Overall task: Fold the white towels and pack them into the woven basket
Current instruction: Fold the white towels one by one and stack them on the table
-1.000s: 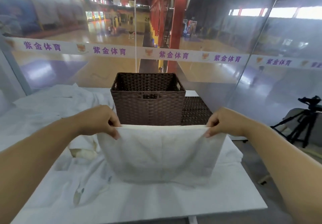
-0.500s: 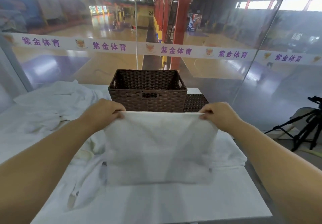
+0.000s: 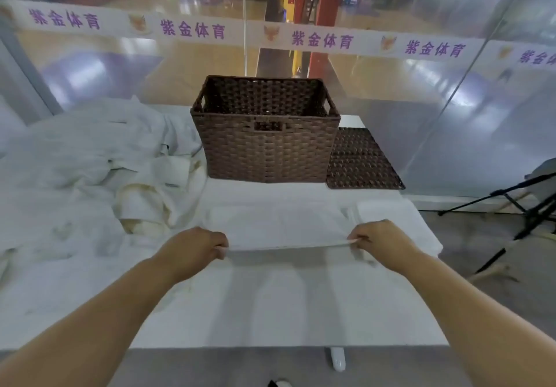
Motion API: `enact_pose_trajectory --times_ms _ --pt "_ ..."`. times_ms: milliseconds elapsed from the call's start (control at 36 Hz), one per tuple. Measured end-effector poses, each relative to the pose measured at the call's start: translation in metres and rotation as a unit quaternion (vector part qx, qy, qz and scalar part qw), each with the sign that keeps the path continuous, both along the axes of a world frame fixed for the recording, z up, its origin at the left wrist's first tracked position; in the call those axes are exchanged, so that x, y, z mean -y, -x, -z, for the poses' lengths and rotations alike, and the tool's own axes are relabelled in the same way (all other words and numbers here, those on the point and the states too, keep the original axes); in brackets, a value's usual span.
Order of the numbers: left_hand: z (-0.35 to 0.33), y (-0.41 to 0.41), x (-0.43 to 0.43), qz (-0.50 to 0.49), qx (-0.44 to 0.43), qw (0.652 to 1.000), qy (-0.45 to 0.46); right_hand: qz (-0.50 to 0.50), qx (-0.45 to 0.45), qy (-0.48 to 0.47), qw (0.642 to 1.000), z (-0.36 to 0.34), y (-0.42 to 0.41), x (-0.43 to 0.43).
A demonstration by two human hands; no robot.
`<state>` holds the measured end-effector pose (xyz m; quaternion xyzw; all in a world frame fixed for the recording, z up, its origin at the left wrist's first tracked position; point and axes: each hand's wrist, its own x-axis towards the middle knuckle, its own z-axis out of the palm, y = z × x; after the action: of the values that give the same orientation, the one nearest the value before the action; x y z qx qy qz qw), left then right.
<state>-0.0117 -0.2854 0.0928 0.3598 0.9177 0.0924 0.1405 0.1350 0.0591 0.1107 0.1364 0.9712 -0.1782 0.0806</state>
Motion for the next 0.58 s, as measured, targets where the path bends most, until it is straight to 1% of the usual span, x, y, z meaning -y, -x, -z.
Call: enact_pose_trajectory --times_ms 111,194,250,333,444,583 --pt "0.038 -0.021 0.010 0.001 0.094 0.995 0.041 -0.003 0.094 0.057 0.994 0.040 -0.021 0.014" --pt "0.052 -0.027 0.014 0.007 0.132 0.989 0.061 -0.020 0.146 0.062 0.987 0.058 -0.029 0.022" --pt "0.055 -0.026 0.014 0.007 0.151 0.986 0.070 -0.017 0.162 0.067 0.984 0.065 -0.031 0.024" --pt "0.056 -0.021 0.012 -0.001 0.158 0.985 0.071 -0.006 0.164 0.069 0.984 0.067 -0.029 0.025" --pt "0.054 -0.010 0.002 -0.017 0.140 0.988 0.057 0.021 0.135 0.071 0.988 0.066 -0.019 0.022" --pt "0.056 0.015 -0.021 -0.068 0.095 0.993 0.006 0.068 0.097 0.072 0.990 0.069 0.003 0.010"
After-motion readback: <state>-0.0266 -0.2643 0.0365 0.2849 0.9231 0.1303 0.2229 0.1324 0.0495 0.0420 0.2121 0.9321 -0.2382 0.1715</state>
